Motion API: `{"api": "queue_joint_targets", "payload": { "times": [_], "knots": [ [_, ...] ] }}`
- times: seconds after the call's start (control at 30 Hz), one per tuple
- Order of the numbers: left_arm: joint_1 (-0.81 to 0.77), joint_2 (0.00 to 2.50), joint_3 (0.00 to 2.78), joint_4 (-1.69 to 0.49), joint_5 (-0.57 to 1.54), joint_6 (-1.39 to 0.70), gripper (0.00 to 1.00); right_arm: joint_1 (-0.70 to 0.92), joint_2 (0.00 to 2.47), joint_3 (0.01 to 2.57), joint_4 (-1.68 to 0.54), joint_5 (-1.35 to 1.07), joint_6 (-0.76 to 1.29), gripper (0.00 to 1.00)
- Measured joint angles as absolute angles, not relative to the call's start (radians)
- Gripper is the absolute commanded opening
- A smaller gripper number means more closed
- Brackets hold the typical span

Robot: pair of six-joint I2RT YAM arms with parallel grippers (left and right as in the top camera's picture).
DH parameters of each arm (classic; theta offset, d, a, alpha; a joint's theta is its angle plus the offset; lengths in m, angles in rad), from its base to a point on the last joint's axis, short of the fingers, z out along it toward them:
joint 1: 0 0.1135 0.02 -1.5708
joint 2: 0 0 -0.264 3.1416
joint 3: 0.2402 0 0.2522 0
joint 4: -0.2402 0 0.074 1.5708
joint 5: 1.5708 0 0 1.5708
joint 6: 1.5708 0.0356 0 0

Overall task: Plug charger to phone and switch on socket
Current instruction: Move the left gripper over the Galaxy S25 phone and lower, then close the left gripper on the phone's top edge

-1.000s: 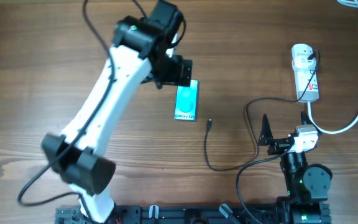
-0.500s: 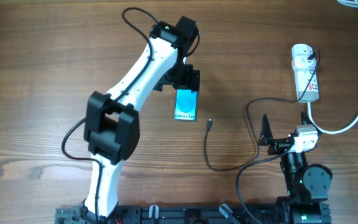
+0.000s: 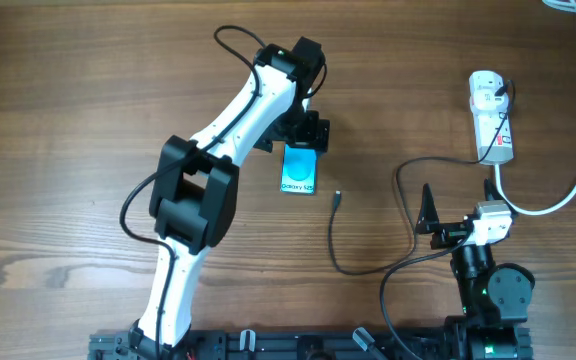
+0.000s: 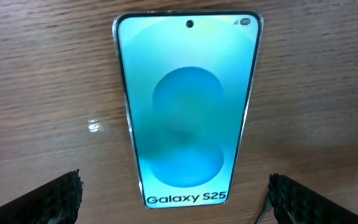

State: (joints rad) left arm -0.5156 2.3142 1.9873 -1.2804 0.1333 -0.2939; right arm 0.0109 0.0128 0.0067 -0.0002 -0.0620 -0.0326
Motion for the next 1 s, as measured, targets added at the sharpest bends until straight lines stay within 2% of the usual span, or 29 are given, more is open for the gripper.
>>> {"api": "queue_joint_targets", "payload": {
  "times": [1.0],
  "knots": [
    [-0.558,2.319,1.827,-1.097,0.029,-0.347,1.00,0.011,0.013,0.007,0.000,-0.062,-0.033,1.00]
  ]
}}
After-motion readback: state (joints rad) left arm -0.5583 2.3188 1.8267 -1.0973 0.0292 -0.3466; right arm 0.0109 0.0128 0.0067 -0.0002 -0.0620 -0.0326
